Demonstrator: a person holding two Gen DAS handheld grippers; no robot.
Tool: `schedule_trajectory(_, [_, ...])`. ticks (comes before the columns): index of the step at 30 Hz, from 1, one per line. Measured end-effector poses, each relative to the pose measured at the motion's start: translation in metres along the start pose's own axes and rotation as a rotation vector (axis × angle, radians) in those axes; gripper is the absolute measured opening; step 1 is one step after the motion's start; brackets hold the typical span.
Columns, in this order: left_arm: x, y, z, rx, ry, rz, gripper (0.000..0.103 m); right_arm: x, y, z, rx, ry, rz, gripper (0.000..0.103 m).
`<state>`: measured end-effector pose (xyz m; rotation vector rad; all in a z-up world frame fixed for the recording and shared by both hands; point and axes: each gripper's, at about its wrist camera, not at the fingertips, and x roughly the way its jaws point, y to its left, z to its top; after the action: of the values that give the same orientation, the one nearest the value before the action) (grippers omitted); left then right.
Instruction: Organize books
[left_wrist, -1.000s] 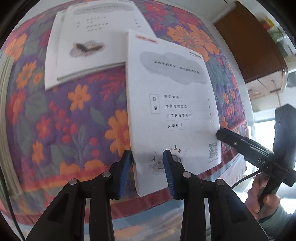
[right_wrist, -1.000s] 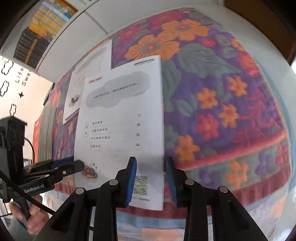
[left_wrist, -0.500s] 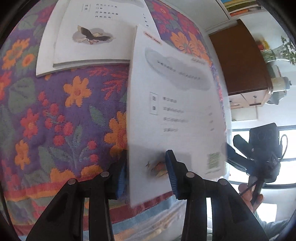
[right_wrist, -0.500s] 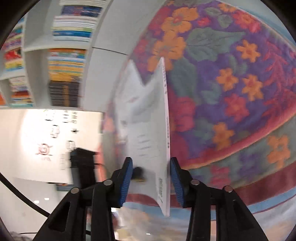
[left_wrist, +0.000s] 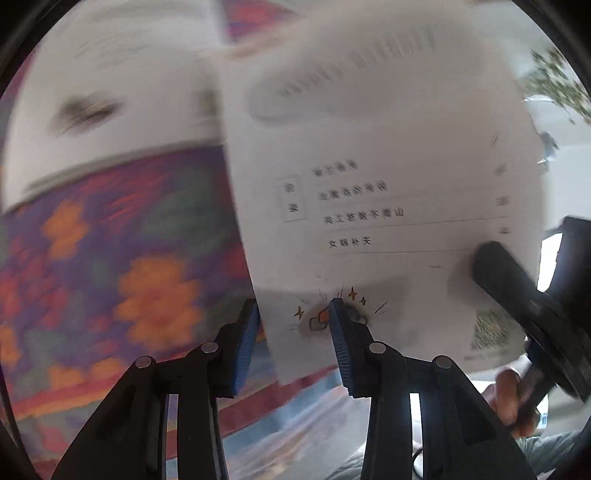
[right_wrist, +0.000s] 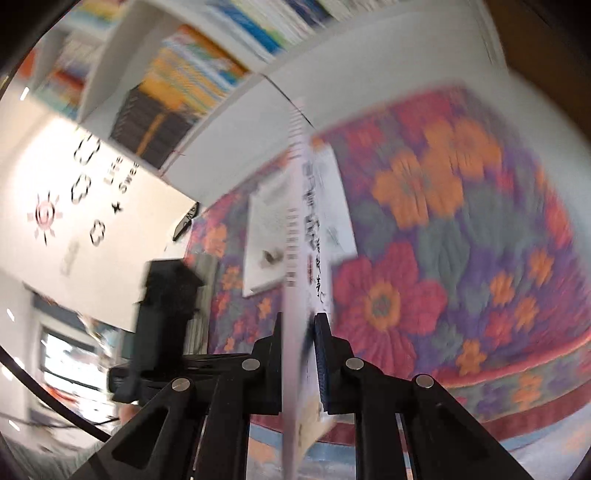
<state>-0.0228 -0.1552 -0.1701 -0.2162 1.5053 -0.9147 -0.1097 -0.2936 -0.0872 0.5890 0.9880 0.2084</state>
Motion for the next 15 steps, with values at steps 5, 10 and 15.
schedule_trajectory(5, [-0.025, 0.008, -0.009, 0.022, -0.053, 0.103, 0.035, 0.013, 0.028, 0.002, -0.096, 0.046, -0.061, 0.017])
schedule_trajectory(10, [-0.094, 0.075, -0.039, -0.178, -0.173, 0.185, 0.034, 0.052, 0.032, -0.023, -0.042, 0.175, 0.064, 0.019])
schedule_trajectory(15, [-0.117, 0.087, -0.065, -0.209, -0.221, 0.211, 0.034, 0.076, 0.045, -0.042, -0.062, 0.315, 0.129, 0.021])
